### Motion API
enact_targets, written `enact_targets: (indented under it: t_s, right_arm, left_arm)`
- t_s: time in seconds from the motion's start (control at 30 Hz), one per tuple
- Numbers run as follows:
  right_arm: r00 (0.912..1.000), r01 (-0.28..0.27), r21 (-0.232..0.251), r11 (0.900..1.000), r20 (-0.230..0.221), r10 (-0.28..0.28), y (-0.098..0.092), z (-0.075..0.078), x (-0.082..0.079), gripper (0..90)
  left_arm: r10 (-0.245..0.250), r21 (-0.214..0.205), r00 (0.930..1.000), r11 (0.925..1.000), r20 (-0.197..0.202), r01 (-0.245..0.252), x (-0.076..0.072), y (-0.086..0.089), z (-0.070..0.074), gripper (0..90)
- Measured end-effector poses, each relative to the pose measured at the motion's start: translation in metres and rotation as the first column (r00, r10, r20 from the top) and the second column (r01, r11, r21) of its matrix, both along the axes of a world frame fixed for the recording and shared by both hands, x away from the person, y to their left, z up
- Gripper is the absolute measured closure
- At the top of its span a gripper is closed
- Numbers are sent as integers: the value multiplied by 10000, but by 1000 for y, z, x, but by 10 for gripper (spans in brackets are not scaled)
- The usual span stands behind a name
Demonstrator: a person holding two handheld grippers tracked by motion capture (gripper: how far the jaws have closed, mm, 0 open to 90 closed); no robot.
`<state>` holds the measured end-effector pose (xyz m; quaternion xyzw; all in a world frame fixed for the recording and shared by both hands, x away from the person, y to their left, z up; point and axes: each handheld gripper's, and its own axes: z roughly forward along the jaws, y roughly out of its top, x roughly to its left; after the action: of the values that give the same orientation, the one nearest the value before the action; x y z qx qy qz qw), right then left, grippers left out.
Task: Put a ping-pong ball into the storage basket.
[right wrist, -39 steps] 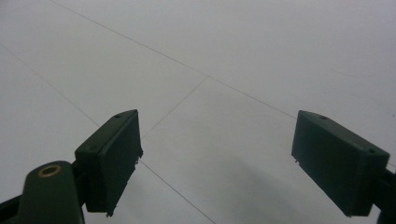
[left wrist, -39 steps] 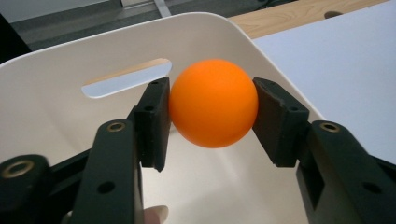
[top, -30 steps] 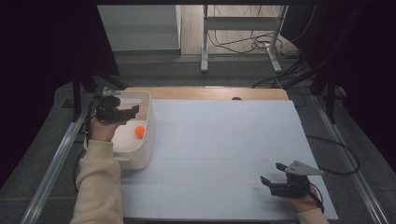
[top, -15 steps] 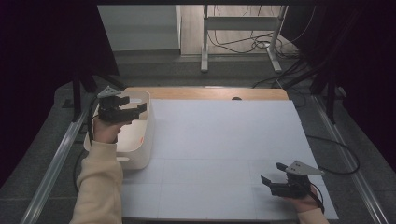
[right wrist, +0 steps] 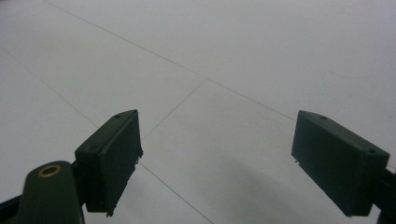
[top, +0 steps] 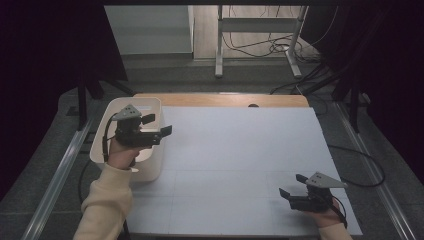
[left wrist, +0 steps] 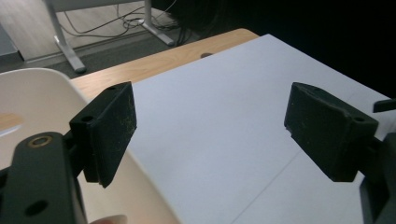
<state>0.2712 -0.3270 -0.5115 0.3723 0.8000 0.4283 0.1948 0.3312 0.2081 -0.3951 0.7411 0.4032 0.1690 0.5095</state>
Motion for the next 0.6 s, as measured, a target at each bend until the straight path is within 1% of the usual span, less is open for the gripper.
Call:
enact_targets:
  t_s: [0.07,0.13,0.17,0.2,0.3,0.33,0.43,0.53,0.57,0.6]
  right_arm:
    - [10000,-10,0,10000,5,10,1,0,0,165]
    - [10000,-15,-45,10000,13,15,1,0,1,166]
    - [10000,-32,-33,10000,22,32,1,0,1,166]
    - [10000,-51,11,10000,26,51,1,0,2,166]
    - [10000,-80,19,10000,16,80,2,0,3,165]
    - [9999,-108,11,9999,18,108,3,0,4,165]
    - [9999,-164,-42,9999,27,165,4,0,5,165]
    - [9997,-228,-33,9997,85,228,5,0,6,165]
    - [9997,-216,-32,9998,64,217,5,0,6,165]
    - [9997,-218,-21,9998,60,219,5,0,6,165]
  left_arm:
    - [-198,-103,9997,9997,137,200,-6,-5,-1,179]
    - [-215,-53,9994,9998,264,216,-11,-9,-1,181]
    - [-215,-53,9994,9998,264,216,-11,-9,-1,182]
    - [-261,-38,9992,9996,290,262,-14,-11,-2,183]
    - [-572,-121,9981,9983,243,575,-24,-17,-4,184]
    - [-572,-121,9981,9983,243,575,-24,-17,-4,184]
    - [-807,-175,9966,9966,194,810,-30,-23,-6,186]
    - [-1120,-55,9934,9937,266,1122,-40,-36,-11,187]
    - [-1120,-55,9934,9937,266,1122,-40,-36,-11,188]
    - [-1276,69,9914,9918,299,1275,-43,-42,-13,187]
